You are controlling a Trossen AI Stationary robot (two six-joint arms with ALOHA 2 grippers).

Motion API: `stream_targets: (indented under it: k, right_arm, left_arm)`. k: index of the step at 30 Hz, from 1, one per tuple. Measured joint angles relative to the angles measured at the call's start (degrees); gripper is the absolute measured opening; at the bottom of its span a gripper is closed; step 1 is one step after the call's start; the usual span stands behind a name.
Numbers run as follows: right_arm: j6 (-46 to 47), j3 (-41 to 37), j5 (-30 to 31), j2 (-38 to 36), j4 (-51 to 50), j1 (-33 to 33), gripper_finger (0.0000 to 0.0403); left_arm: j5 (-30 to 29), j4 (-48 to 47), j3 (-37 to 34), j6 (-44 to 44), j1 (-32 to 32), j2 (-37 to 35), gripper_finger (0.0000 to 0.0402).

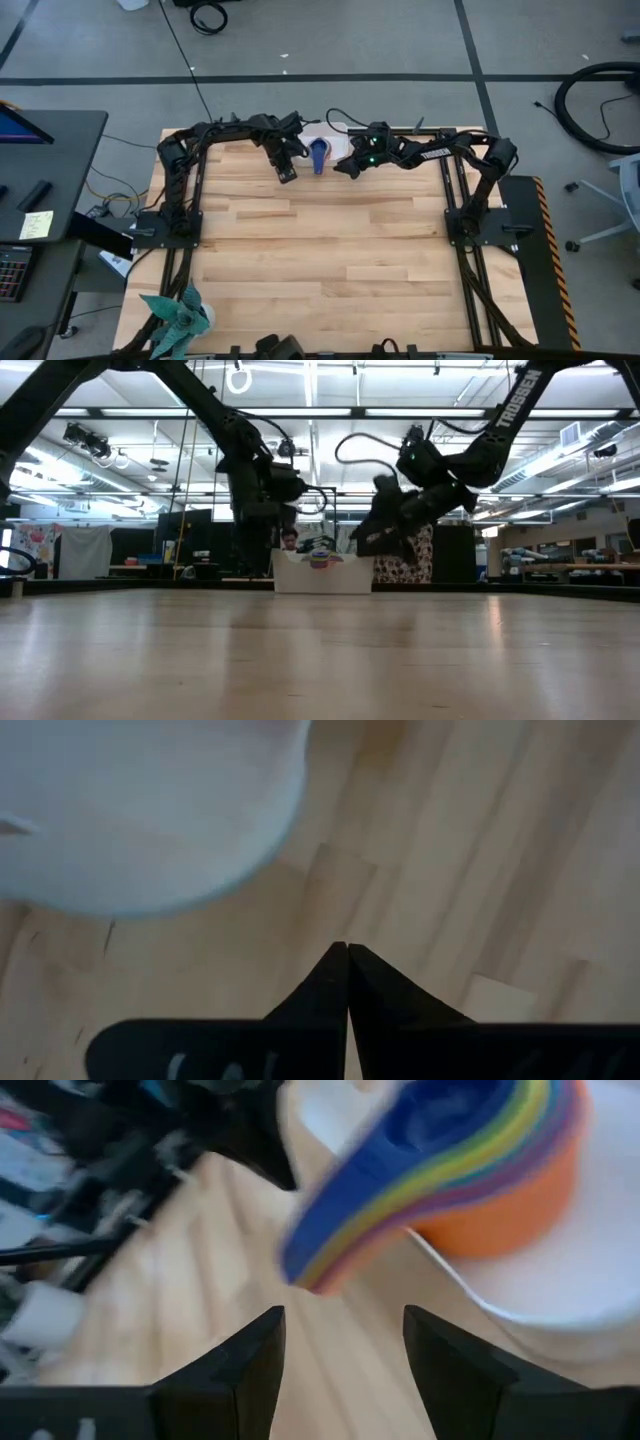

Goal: Nest measuring cups in basket
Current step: Put the nested measuring cups into the white bin, then return to Home Position

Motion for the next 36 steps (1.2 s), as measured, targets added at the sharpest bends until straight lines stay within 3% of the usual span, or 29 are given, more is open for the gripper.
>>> stream_targets:
  k: [8, 15, 21, 29, 36]
  right_arm:
    - [0.43, -0.02, -2.3, -11.06, -2.02, -1.29, 0.0209]
    - [-5.36, -0.02, -1.3, -27.96, -11.23, -3.49, 0.0209]
    - [-7.17, -0.01, 3.51, -42.67, -18.74, -5.0, 0.0209]
    - [-7.9, -0.02, 7.7, -59.86, -30.74, -7.63, 0.0209]
    - [-7.94, 0.0, 12.94, -70.6, -42.29, -8.57, 0.0209]
  left_arm:
    - [4.34, -3.54, 0.02, -1.21, 2.79, -11.26, 0.0009]
    - [4.44, -8.87, 0.02, -3.14, 5.74, -28.57, 0.0009]
    - [3.91, -10.04, 0.04, -5.96, 7.21, -44.61, 0.0009]
    - [-3.73, -14.07, 0.04, -10.69, 10.45, -65.88, 0.0009]
    - [-11.53, -16.92, 0.11, -15.37, 11.52, -83.56, 0.0009]
